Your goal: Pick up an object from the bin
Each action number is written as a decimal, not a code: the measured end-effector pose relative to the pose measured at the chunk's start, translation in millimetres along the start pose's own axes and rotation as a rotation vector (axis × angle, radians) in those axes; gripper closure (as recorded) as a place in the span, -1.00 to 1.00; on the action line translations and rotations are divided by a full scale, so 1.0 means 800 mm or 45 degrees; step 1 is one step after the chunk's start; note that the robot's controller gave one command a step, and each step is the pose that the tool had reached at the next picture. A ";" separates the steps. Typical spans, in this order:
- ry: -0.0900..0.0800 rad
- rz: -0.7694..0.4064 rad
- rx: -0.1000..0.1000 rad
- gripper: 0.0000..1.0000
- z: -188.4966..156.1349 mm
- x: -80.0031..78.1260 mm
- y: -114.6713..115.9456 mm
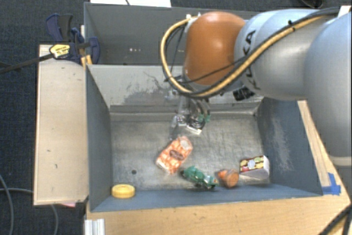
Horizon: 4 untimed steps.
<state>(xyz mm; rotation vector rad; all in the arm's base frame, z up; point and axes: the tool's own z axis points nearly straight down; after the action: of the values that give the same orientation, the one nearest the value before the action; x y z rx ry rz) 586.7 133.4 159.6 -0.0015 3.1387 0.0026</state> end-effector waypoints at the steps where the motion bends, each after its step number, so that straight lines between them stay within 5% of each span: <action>1: -0.009 -0.287 -0.001 -1.00 0.055 0.041 -0.009; 2: 0.005 -0.466 0.000 -1.00 0.092 0.065 -0.014; 3: 0.000 -0.614 0.000 -1.00 0.061 0.056 -0.017; 4: -0.001 -0.734 0.001 -1.00 0.101 0.057 -0.010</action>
Offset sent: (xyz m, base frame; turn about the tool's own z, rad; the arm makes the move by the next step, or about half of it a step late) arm -0.0507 -0.0173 -0.0278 -0.3639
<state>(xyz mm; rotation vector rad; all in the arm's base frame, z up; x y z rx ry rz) 541.3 125.9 79.0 -0.8930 3.0080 0.0001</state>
